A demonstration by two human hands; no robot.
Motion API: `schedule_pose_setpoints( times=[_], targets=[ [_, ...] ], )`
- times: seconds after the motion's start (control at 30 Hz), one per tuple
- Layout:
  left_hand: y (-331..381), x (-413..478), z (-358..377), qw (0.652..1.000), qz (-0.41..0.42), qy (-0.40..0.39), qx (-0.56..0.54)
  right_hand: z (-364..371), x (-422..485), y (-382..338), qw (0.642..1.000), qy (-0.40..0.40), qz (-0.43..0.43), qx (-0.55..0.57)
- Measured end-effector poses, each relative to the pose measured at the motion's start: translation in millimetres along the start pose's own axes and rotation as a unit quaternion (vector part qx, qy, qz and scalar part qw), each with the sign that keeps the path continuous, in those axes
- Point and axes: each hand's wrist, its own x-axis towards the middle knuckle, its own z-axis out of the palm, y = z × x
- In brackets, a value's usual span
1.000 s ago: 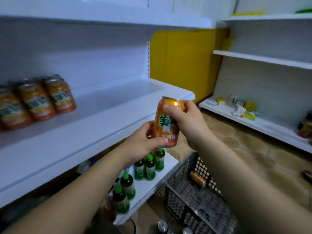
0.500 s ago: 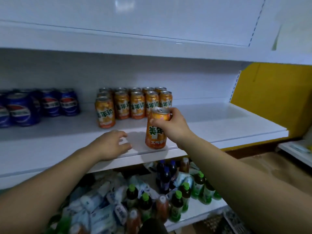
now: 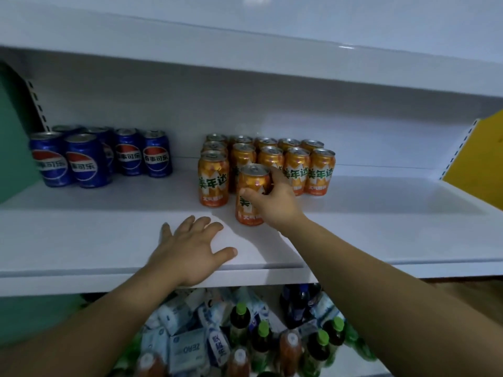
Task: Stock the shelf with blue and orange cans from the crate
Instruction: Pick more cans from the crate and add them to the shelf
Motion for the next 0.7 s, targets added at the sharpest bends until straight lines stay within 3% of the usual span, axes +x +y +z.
schedule_pose_setpoints(
  times=[0.5, 0.7],
  targets=[
    [-3, 1, 3, 1.0, 0.003, 0.011, -0.012, 31, 38, 13, 0.999, 0.011, -0.002, -0.032],
    [-3, 2, -1, 1.0, -0.001, 0.003, -0.025, 16, 28, 11, 0.996, -0.03, -0.008, -0.084]
  ],
)
